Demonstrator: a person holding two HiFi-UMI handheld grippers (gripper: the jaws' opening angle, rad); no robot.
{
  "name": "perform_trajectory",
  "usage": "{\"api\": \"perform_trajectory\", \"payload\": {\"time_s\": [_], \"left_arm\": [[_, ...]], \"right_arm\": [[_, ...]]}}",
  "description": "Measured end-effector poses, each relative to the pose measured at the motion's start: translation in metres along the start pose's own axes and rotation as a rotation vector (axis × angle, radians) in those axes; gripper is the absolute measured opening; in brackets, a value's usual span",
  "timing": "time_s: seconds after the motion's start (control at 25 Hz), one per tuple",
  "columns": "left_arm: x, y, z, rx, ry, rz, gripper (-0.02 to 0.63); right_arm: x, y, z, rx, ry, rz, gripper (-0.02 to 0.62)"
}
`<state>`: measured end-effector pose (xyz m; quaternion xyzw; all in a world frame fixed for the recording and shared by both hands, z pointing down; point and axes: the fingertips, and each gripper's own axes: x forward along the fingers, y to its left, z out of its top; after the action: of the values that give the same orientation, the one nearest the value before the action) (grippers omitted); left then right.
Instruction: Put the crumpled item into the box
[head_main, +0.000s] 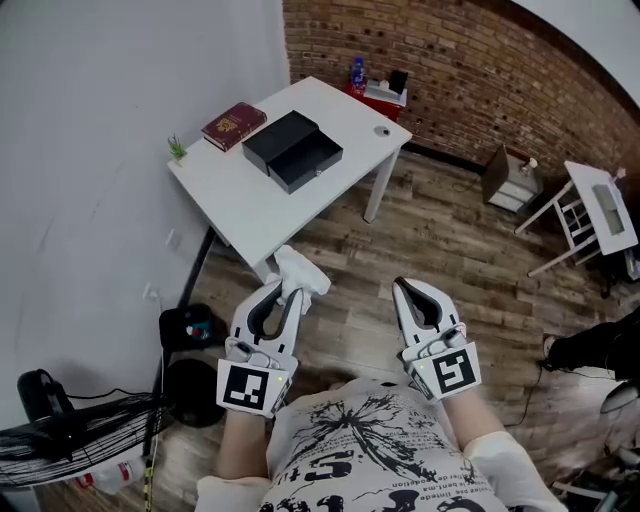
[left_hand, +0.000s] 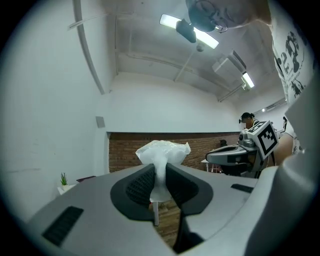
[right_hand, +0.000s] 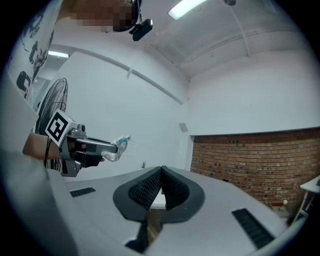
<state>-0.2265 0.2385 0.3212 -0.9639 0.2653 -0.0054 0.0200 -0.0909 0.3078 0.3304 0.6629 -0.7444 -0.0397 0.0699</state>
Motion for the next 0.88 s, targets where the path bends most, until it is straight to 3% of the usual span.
{"api": "perform_trajectory", "payload": {"time_s": [0.12, 0.32, 0.6, 0.76, 0.88], "left_arm": [[0.006, 0.002, 0.0, -0.043, -0.037, 0.019, 0.08], [0.018, 0.01, -0.006, -0.049, -0.017, 0.043, 0.08], [0.06, 0.026, -0.026, -0.021, 0.039, 0.111, 0.08], [0.106, 0.033, -0.035, 0.013, 0.093, 0.197, 0.08], [0.157, 0.034, -0.026, 0.011, 0.076, 0.278, 0.08]], "right_arm": [[0.003, -0.004, -0.008, 0.004, 0.015, -0.011, 0.014], [0.016, -0.019, -0.015, 0.009, 0.029, -0.006, 0.014], [0.063, -0.057, -0.036, 0.038, 0.026, 0.064, 0.014], [0.101, -0.099, -0.046, 0.034, 0.017, 0.164, 0.015], [0.136, -0.147, -0.045, 0.038, 0.014, 0.243, 0.014]]}}
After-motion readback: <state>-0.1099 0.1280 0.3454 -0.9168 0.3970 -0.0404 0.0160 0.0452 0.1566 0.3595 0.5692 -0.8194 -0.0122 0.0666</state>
